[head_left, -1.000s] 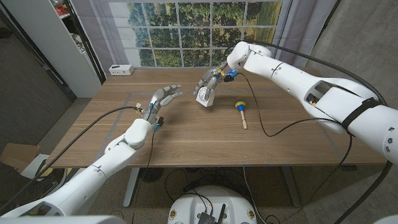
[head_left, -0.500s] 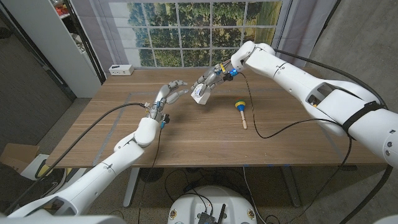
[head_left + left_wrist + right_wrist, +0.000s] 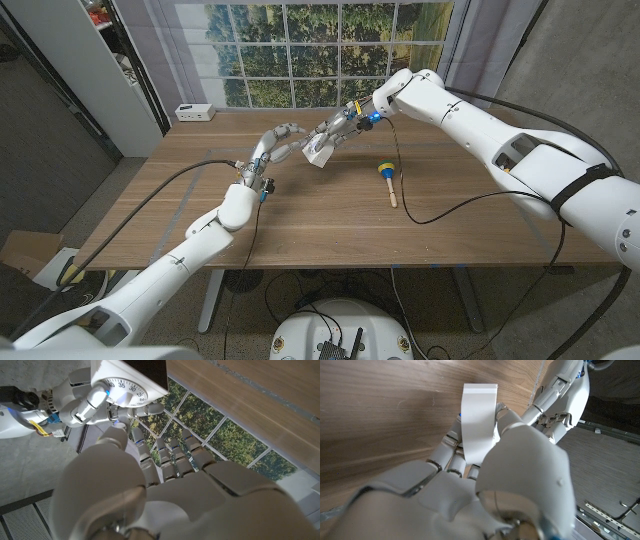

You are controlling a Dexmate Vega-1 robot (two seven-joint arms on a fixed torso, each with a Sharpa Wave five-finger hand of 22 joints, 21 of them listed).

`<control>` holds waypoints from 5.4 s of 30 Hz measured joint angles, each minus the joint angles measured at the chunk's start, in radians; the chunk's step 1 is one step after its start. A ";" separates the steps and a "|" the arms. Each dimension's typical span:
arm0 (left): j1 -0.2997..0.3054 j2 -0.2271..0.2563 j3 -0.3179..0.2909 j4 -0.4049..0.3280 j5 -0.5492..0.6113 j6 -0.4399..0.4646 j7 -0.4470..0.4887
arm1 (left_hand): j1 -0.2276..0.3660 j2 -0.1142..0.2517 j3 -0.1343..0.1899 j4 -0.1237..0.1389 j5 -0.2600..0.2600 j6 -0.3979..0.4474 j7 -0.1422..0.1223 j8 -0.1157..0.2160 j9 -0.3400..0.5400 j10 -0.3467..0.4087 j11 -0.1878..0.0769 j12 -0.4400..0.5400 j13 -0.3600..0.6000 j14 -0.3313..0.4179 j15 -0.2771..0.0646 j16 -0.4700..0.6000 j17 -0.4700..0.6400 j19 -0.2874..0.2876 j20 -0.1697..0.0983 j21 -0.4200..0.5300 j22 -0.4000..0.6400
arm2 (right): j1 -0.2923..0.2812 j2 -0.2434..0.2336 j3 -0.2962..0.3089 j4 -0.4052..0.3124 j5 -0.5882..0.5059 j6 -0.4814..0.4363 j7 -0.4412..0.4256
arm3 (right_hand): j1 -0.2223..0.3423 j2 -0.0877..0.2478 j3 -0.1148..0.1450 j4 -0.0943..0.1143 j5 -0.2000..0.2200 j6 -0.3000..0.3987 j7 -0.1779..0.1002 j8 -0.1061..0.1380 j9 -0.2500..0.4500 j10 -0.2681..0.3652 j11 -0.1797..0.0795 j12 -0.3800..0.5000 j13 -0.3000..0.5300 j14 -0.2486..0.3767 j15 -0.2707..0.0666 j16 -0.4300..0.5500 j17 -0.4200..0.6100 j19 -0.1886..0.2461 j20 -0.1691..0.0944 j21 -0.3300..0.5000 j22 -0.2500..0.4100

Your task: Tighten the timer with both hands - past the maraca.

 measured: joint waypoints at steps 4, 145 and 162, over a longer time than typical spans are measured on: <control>0.002 0.017 -0.001 -0.017 -0.006 -0.004 -0.034 | 0.004 -0.004 -0.004 -0.003 0.005 0.004 0.004 0.003 0.006 -0.010 0.004 -0.003 0.001 -0.011 0.000 -0.005 0.000 -0.003 0.003 0.000 0.000 | -0.003 -0.002 0.000 -0.006 0.020 -0.006 -0.013 | 0.000 0.000 -0.001 0.004 0.000 0.000 0.000 0.000 0.000 0.002 0.002 -0.001 0.000 0.002 -0.002 -0.008 0.000 0.000 0.000 0.000 0.000; -0.205 0.289 -0.008 -0.158 0.315 -0.035 -0.453 | 0.232 0.123 -0.060 0.050 0.020 0.094 -0.027 -0.021 0.033 -0.042 0.001 -0.019 0.021 -0.124 0.007 0.015 0.017 -0.062 0.023 0.045 0.023 | 0.069 0.068 -0.046 0.274 0.035 0.106 0.195 | -0.082 0.023 0.038 -0.025 -0.072 0.051 0.035 -0.042 -0.011 0.106 0.027 -0.043 0.029 0.014 -0.014 -0.043 0.056 -0.024 0.007 -0.002 -0.002; -0.010 0.223 -0.147 -0.251 0.105 0.113 -0.259 | 0.066 0.124 -0.116 0.167 -0.001 -0.024 -0.022 -0.082 0.042 -0.042 0.000 -0.015 0.032 -0.104 0.006 0.018 0.026 -0.062 0.023 0.049 0.028 | -0.016 -0.033 -0.003 0.071 0.050 0.080 0.074 | -0.054 -0.005 0.038 -0.024 -0.070 0.118 0.025 -0.022 -0.011 0.180 0.019 -0.050 0.019 0.058 0.030 0.003 0.062 -0.004 0.027 0.050 0.011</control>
